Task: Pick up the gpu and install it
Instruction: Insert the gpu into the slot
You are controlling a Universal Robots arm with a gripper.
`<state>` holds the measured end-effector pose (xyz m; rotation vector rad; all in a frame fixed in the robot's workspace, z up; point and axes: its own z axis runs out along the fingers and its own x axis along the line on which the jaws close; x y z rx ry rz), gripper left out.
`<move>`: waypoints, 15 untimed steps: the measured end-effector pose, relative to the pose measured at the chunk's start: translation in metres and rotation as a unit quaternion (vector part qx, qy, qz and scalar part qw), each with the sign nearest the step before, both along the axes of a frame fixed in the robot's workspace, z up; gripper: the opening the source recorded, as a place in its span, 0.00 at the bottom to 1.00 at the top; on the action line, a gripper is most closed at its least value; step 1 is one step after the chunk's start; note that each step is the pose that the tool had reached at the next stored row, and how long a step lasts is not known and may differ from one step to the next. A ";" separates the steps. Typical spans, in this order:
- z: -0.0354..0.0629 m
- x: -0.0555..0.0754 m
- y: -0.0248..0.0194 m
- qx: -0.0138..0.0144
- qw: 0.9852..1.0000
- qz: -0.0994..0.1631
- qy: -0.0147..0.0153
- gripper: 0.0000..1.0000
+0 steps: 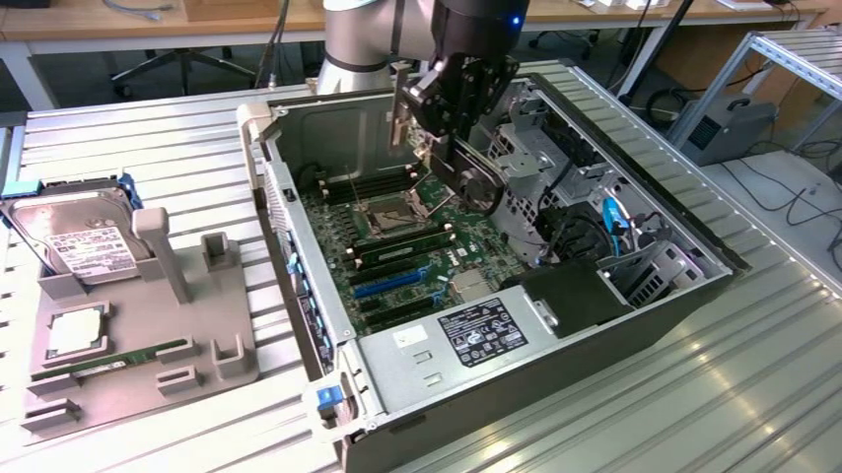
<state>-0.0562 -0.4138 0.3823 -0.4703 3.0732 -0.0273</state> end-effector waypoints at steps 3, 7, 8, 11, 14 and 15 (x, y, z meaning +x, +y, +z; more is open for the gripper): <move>-0.0001 0.000 0.0000 0.000 1.000 0.012 0.000 0.27; -0.0001 0.000 0.0000 0.000 1.000 0.025 0.000 0.27; -0.0002 0.000 0.0000 0.000 1.000 0.029 0.000 0.27; -0.0002 0.000 0.0000 0.000 0.999 0.040 0.000 0.27; -0.0003 0.000 0.0000 0.000 0.999 0.051 0.000 0.27; -0.0003 0.000 0.0000 0.000 0.999 0.054 0.000 0.27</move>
